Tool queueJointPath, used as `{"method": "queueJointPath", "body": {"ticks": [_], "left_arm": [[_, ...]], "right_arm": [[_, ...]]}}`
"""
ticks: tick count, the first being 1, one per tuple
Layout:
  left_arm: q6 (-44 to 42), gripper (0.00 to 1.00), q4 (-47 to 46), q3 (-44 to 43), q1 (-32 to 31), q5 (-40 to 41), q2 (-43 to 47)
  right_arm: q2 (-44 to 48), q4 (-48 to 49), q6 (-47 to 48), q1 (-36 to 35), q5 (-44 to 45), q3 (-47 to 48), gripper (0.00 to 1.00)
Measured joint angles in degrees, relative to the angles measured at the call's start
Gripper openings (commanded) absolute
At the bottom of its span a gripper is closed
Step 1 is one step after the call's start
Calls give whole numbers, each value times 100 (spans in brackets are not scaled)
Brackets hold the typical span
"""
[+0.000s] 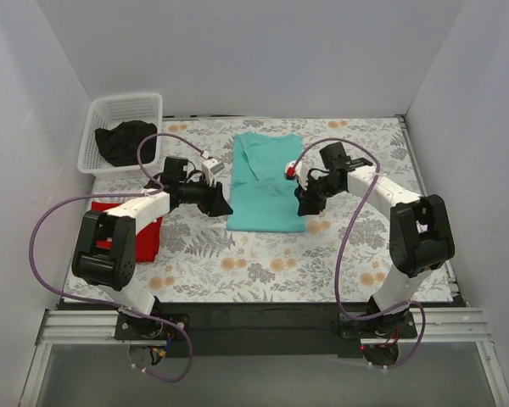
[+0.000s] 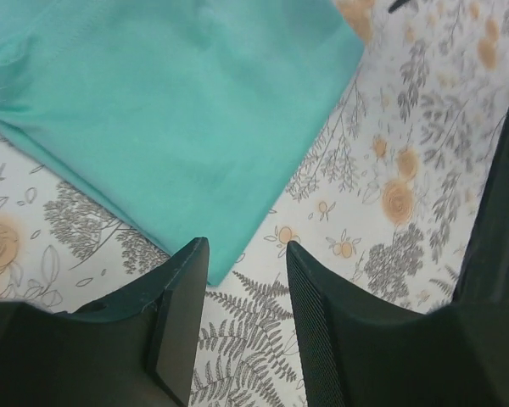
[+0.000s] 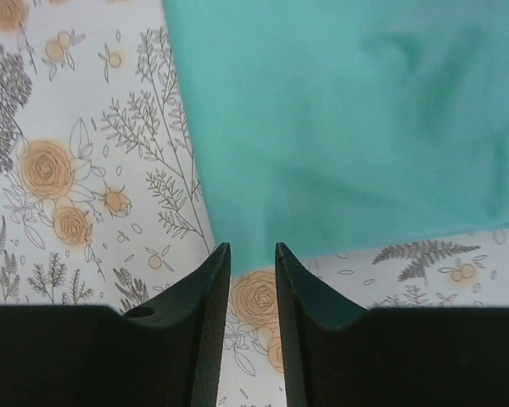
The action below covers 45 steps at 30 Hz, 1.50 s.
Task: Fold and stack the t-shirts
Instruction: Fold the tshirt
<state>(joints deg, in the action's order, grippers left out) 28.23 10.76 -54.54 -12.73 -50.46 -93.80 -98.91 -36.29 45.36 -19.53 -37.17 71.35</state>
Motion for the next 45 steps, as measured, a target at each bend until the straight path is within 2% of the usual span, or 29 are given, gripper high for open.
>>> {"method": "queueJointPath", "body": {"ticks": [6, 9, 14, 22, 25, 27, 28, 31, 32, 33, 35, 40, 45], "left_arm": [[-1821, 41, -328, 979, -822, 448, 476], [-2551, 43, -439, 1187, -1040, 560, 490], [-3270, 44, -750, 1196, -1108, 791, 245], [-4164, 41, -839, 1220, -1141, 1117, -92], [-4367, 38, -896, 1233, -1145, 1165, -92], [-4428, 34, -931, 1235, -1156, 1211, -101], [-4433, 29, -946, 1231, -1161, 1224, -109], [-4409, 20, -946, 1091, -1172, 1311, -238], [-4374, 13, -946, 1010, -1174, 1362, -308], [-4319, 9, -933, 911, -1176, 1412, -391], [-4242, 0, -929, 686, -1178, 1519, -562], [-4212, 0, -868, 603, -1178, 1582, -577], [-4046, 0, -308, 461, -1176, 1567, -385]], "right_arm": [[140, 529, 682, -608, 756, -994, 37], [149, 796, 946, -813, 1012, -1241, 39], [151, 1174, 1270, -863, 1283, -1506, 41], [260, 1585, 1510, -874, 1419, -1705, 34], [354, 1727, 1585, -885, 1453, -1843, 31], [382, 1768, 1633, -901, 1471, -1893, 25], [385, 1788, 1657, -907, 1482, -1904, 23], [385, 1834, 1707, -911, 1561, -1912, 15], [385, 1847, 1727, -911, 1598, -1912, 12], [385, 1851, 1749, -911, 1626, -1912, 4], [382, 1856, 1784, -911, 1652, -1912, 1], [376, 1738, 1775, -911, 1696, -1834, 1], [361, 1038, 1631, -857, 1641, -1311, 1]]}}
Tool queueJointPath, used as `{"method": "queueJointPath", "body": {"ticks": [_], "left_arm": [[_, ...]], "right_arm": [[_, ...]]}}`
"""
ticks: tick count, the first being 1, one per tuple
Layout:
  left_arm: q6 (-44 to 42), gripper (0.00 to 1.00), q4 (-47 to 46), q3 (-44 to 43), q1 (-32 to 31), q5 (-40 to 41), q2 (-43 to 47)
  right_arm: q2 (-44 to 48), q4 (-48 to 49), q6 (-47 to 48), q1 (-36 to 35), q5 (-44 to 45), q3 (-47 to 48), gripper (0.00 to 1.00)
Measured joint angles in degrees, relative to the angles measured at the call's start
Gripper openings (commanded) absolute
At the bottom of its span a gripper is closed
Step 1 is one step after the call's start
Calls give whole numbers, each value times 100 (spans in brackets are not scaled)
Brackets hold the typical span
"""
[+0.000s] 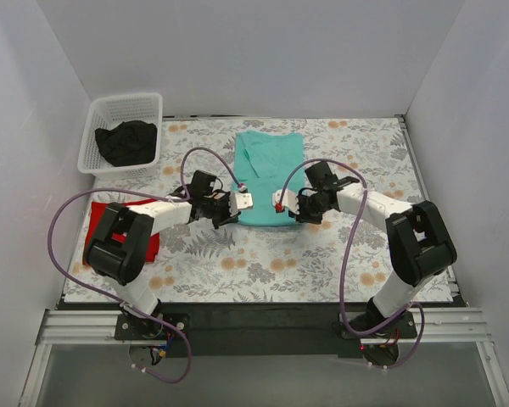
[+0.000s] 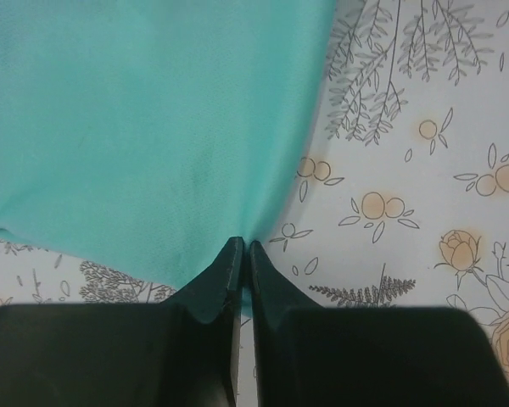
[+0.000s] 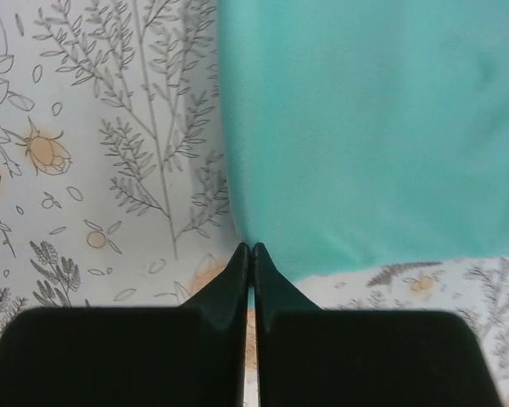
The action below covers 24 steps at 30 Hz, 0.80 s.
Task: Fold and stack the t-shirts
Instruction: Fold the tshirt
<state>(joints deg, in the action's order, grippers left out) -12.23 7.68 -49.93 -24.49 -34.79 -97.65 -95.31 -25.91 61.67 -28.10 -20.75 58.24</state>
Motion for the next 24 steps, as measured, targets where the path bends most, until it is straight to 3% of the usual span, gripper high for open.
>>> {"method": "queueJointPath", "body": {"ticks": [10, 17, 24], "left_arm": [[319, 0, 1021, -1537, 269, -149, 146], [129, 0, 1823, -1342, 129, -363, 704], [-9, 0, 3226, -883, -15, -986, 1943]], "right_arm": [[4, -1005, -109, 398, -92, 1832, 1], [363, -1460, -105, 229, -149, 1349, 1], [1578, -2385, -149, -442, -310, 791, 1]]}}
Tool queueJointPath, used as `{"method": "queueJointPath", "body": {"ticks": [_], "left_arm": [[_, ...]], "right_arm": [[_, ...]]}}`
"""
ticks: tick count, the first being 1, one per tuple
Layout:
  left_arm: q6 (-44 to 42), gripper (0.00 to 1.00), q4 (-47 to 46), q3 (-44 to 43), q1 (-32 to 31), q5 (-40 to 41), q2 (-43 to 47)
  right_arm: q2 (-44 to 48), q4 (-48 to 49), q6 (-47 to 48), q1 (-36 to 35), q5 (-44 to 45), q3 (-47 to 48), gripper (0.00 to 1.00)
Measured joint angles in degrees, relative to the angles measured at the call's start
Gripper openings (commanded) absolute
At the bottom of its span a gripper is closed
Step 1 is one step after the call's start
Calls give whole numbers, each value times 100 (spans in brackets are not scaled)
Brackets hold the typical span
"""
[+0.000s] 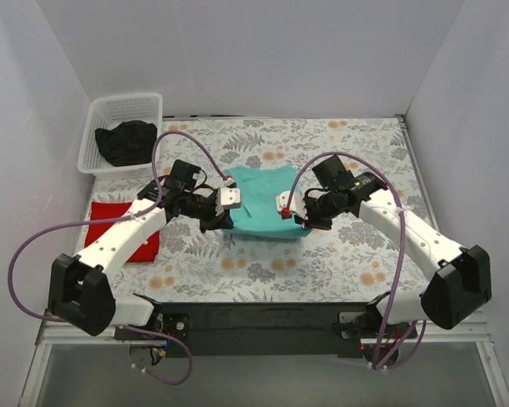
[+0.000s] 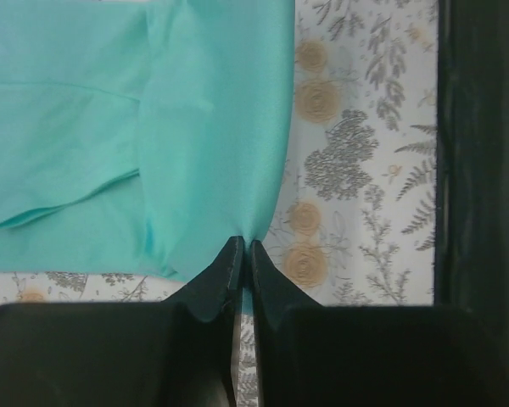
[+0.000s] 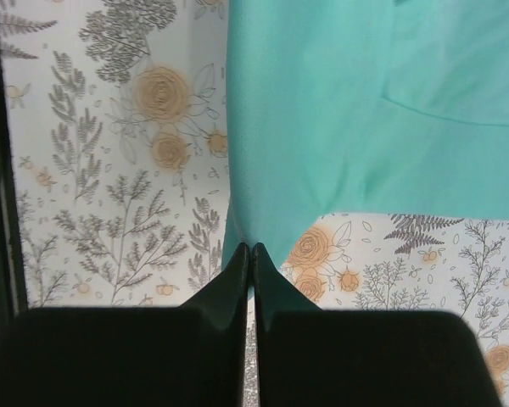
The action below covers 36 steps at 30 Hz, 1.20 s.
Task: Fold and stack the t-shirts
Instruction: Fold the tshirt
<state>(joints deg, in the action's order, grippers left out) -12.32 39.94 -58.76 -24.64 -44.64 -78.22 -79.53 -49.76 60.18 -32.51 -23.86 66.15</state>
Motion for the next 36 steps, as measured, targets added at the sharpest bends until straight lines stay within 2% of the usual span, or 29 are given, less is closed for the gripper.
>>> {"method": "queueJointPath", "body": {"ticks": [4, 9, 18, 23, 32, 36], "left_arm": [[188, 0, 444, -70, 7, -302, 293], [361, 0, 590, -280, 160, -398, -72], [61, 0, 887, -1556, 802, -562, -1576], [-98, 0, 1126, -2702, 1051, -686, -2529], [127, 0, 614, -4089, 1333, -667, -4389], [365, 0, 402, -4605, 1368, -549, -5313]], "right_arm": [[173, -428, 4, -70, -94, 317, 1], [-588, -695, 105, 72, -142, 927, 1], [-2044, -1132, 490, 284, -227, 2374, 1], [-2739, -1421, 750, 398, -256, 3342, 1], [-4767, -1453, 1060, 870, -332, 5243, 1], [-5659, -1331, 1071, 997, -313, 5589, 1]]}}
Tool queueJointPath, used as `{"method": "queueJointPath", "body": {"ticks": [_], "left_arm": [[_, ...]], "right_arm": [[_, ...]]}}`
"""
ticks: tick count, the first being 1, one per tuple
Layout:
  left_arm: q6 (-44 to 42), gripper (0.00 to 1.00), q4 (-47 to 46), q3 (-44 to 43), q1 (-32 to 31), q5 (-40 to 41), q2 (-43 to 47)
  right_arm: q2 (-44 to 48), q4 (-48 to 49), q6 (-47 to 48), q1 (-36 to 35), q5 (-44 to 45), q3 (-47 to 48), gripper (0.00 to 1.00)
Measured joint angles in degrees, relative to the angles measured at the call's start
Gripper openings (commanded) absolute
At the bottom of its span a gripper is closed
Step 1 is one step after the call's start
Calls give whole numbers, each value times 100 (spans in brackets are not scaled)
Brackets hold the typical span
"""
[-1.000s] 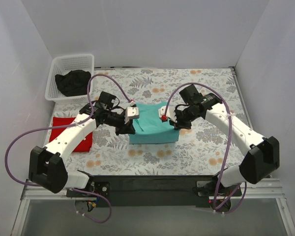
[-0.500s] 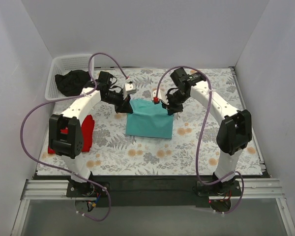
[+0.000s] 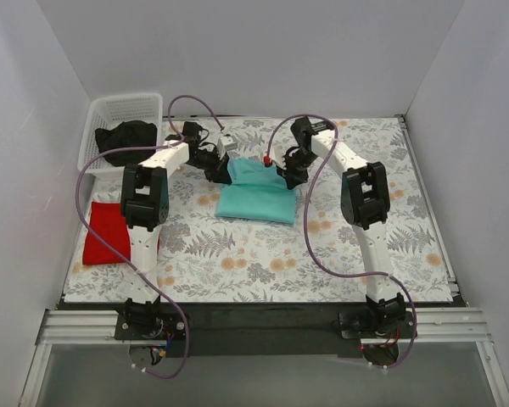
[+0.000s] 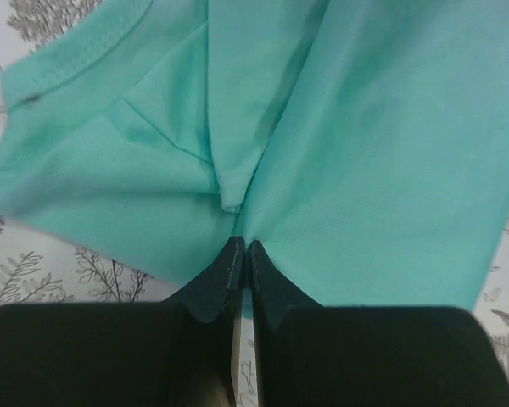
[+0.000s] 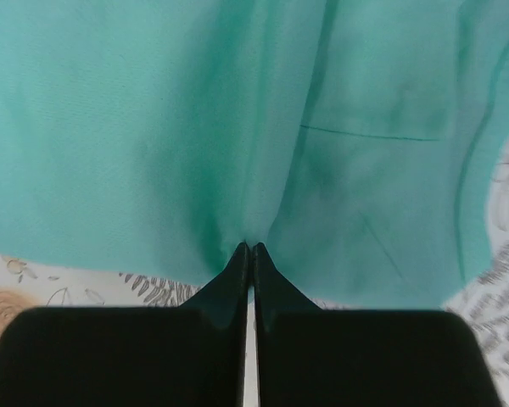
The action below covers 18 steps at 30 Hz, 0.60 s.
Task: Fold and stack the t-shirts
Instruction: Fold the tshirt
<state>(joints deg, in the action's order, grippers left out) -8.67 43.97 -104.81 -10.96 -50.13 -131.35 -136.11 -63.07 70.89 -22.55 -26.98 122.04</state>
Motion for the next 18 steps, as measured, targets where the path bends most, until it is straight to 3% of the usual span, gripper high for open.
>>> {"method": "queueJointPath", "body": {"ticks": [3, 7, 13, 18], "left_arm": [[181, 0, -120, -68, -17, -28, -391], [352, 0, -374, 490, -85, 4, -70], [509, 0, -575, 2841, -424, -42, 1386], [713, 0, -466, 4450, -715, -74, 2592]], "right_arm": [[-273, 116, -17, 22, -39, -55, 1], [24, 529, -20, 31, -46, -603, 1], [1137, 1078, -160, -79, -243, -2516, 1], [2586, 1222, -538, -505, -634, -4789, 1]]}}
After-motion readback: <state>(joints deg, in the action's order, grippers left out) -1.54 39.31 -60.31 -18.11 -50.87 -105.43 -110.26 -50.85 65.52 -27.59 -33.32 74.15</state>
